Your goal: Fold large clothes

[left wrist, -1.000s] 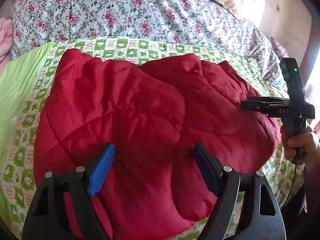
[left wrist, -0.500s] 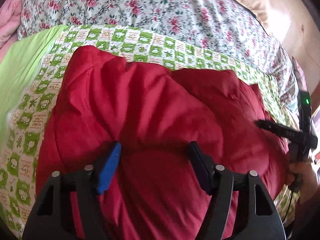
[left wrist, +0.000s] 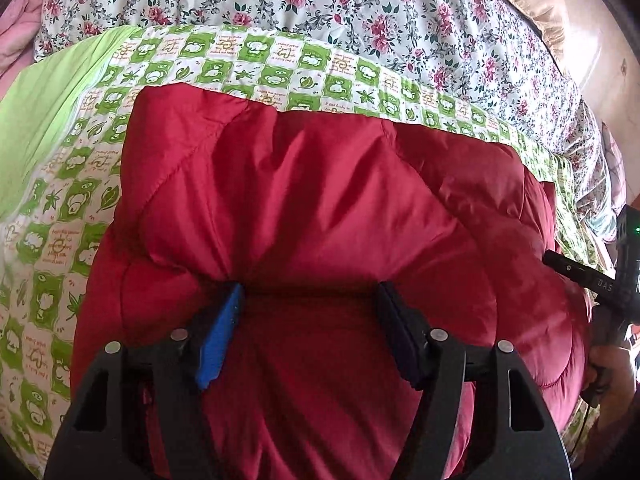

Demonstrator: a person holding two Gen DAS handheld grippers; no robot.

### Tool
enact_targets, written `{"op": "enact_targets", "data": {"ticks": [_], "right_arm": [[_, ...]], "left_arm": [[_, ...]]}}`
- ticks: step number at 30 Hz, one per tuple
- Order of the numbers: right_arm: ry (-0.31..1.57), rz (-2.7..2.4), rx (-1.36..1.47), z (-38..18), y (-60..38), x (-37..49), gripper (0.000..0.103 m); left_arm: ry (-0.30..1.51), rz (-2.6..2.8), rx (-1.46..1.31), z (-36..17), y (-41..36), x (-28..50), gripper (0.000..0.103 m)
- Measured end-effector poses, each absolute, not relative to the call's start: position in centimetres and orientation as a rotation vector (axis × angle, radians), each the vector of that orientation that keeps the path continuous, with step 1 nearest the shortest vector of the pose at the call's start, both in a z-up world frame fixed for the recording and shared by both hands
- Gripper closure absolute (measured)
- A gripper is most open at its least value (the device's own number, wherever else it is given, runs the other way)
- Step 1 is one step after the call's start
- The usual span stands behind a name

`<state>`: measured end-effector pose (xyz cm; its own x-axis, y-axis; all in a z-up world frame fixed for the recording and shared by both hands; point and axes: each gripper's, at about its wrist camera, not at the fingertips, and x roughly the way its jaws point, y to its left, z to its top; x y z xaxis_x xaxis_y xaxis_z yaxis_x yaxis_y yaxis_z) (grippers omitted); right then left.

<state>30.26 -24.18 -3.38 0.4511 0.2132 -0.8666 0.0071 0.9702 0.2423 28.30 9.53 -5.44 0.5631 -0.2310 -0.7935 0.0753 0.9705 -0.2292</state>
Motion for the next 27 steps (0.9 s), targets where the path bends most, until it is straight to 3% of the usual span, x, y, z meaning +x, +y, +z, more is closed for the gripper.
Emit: {"op": "enact_targets", "data": {"ticks": [9,16,27], "right_arm": [[1.085,0.121,0.227,-3.6,-24.2,30.2,0.019],[1.074,0.103,0.244,-3.6,-24.3,29.9,0.019],[1.038,0.031,0.225,-1.4,-23.9,27.9,0.021]], "left_arm": [[0.942,-0.159,-0.186,-3.6,9.5,27.1,0.036],[0.881,-0.248,-0.212,-0.8,8.4,21.0,0.036],[0.915,-0.25,-0.141,-3.2,6.7,19.9,0.035]]}}
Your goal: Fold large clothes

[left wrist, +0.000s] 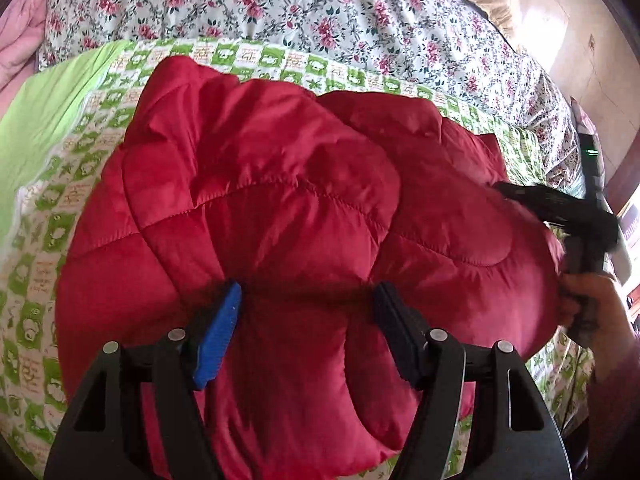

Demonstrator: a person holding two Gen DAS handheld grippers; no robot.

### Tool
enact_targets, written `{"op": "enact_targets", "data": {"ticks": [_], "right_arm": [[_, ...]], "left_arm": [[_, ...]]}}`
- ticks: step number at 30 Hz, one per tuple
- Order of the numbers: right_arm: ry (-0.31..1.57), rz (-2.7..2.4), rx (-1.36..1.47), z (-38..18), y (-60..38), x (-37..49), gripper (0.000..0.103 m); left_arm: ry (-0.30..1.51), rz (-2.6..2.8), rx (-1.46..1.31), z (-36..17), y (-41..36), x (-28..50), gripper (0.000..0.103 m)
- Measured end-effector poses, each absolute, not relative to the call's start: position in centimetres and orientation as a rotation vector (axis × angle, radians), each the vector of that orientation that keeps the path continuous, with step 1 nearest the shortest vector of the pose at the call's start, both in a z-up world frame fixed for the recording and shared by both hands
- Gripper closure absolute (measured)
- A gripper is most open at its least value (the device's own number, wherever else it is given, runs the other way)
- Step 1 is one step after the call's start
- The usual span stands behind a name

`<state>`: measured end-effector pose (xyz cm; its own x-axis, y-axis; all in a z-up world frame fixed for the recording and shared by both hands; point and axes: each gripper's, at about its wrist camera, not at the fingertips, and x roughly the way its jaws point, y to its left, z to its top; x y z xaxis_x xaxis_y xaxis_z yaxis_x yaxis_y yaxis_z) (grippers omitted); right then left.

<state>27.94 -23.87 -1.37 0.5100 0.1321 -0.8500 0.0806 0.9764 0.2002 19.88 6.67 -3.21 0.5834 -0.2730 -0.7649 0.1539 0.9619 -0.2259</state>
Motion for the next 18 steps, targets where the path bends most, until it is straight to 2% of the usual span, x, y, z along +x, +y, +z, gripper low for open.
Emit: {"op": "enact_targets", "data": {"ticks": [6,10,13,18], "right_arm": [[0.956,0.192,0.148,3.5,-21.2,21.3,0.02],[1.044,0.181,0.036,0.8,-20.2,19.1,0.019],[1.062,0.196,0.133,-1.9,-22.1,19.0,0.012],[1.062,0.173,0.129,-2.3,-22.0,19.4,0.01]], "left_arm": [[0.908,-0.245,-0.13,-3.2,6.5,19.4,0.035],[0.908,-0.244,-0.127,-3.3,6.4,19.3,0.035],[0.91,-0.234,-0.108,-3.2,6.2,19.3,0.035],[0.904,-0.23,-0.124,-1.6,6.5,17.8,0.035]]}}
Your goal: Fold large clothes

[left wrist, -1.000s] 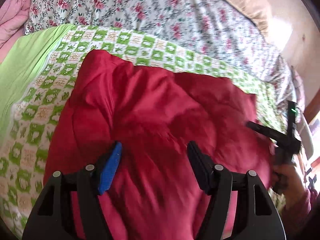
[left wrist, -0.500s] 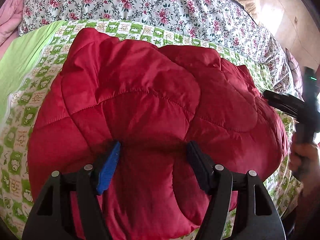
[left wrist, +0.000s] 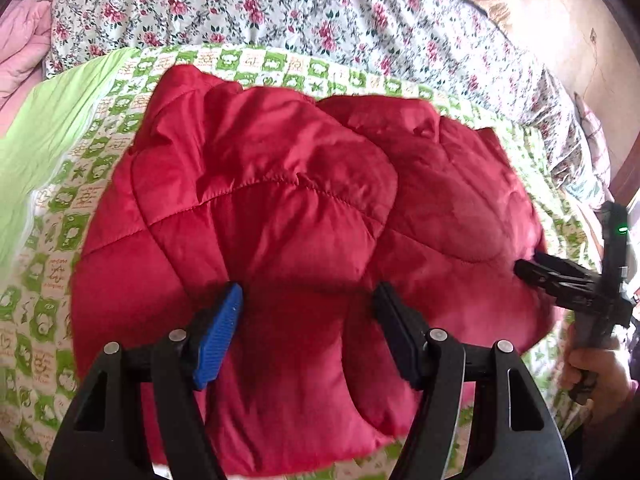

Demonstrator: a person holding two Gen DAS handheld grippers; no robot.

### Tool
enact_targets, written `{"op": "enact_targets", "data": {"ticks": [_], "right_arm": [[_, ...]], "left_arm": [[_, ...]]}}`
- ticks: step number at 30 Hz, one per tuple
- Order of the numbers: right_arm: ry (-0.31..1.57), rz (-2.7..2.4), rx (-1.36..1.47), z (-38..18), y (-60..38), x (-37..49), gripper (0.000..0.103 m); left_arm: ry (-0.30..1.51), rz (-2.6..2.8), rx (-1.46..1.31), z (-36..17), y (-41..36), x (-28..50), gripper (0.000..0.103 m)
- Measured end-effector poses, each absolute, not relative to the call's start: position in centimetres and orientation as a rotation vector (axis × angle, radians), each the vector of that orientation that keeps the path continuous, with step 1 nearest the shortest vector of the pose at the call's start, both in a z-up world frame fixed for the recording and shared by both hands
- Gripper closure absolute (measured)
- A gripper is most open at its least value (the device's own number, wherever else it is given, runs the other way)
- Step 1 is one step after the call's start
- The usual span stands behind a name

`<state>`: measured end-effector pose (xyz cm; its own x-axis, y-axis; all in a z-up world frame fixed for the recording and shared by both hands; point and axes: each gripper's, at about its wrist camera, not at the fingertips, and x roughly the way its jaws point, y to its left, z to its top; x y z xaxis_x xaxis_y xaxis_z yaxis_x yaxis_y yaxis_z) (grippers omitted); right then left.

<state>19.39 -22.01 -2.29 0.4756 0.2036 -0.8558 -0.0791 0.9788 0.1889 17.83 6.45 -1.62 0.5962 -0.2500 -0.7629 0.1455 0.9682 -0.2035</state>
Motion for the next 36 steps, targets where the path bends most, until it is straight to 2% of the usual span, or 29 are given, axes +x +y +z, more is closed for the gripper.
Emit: {"op": "enact_targets", "data": {"ticks": [6,12,15,18,29,32,36], "right_arm": [[1.05,0.169,0.14,-1.9,-22.0,19.0,0.01],[0.969,0.188,0.081,1.9,-20.4,16.0,0.015],[1.035,0.198,-0.003,0.0,-19.0,16.0,0.014],[1.038,0.191,0.021,-2.0,-19.6,16.6,0.008],[1.031,0.174,0.013,-1.1,-19.3,15.9,0.007],[0.994,0.178,0.017,0.5,-19.0,14.6,0.014],[1.0,0.203,-0.008,0.7,-18.4,14.2,0.015]], "left_arm": [[0.913,-0.24,-0.144,-1.5,7.1,15.7,0.035],[0.915,-0.237,-0.133,-3.2,7.1,15.8,0.035],[0.915,-0.227,-0.102,-3.4,6.6,15.9,0.034],[0.904,-0.212,-0.067,-3.6,6.3,15.6,0.034],[0.888,-0.158,-0.064,-1.6,6.3,13.4,0.035],[0.88,-0.142,-0.055,-1.3,6.6,12.6,0.035],[0.915,-0.137,-0.071,-2.6,7.1,13.2,0.035]]}}
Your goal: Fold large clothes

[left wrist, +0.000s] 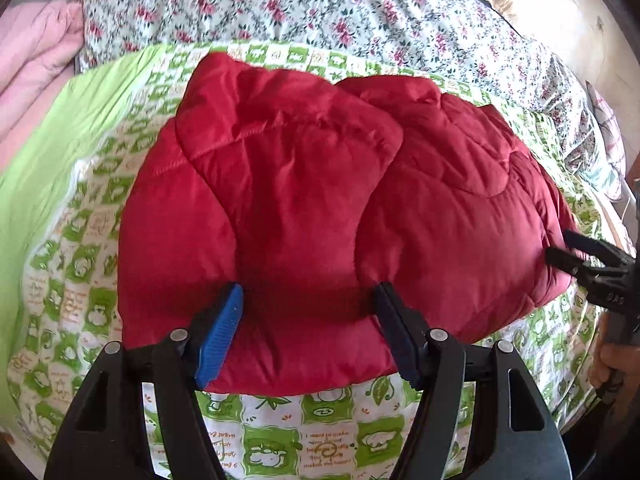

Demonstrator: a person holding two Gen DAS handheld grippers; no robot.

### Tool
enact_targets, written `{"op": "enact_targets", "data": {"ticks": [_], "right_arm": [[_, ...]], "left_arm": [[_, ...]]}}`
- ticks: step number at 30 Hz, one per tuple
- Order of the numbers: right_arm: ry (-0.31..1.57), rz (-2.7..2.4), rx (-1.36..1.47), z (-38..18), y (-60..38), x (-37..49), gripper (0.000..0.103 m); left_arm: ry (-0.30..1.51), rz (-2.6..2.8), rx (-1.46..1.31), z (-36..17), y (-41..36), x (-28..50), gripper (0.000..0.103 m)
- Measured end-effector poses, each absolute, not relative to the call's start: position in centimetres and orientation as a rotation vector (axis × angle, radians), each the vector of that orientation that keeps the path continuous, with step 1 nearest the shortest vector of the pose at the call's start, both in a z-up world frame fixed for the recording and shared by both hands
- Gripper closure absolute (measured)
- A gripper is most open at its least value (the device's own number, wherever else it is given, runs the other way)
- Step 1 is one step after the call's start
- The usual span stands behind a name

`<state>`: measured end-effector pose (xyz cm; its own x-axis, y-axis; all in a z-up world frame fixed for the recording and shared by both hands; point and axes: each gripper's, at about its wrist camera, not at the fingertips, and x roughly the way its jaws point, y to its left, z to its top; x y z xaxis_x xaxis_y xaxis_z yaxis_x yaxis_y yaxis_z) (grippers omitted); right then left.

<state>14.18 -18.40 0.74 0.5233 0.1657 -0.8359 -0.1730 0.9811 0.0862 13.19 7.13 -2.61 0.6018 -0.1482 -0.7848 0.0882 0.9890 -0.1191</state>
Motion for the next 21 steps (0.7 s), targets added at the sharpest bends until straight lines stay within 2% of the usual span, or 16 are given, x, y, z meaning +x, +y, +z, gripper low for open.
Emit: {"op": "enact_targets", "data": {"ticks": [5,21], "right_arm": [[1.043,0.211,0.009,-1.2,-18.6,15.1,0.011],[1.015,0.256,0.036,1.9,-18.4,12.6,0.013]], "left_arm": [[0.93,-0.127,-0.032,-2.8,6.5,13.5,0.034],[0.947,-0.097,0.005,-2.4,6.2,12.7,0.034]]}}
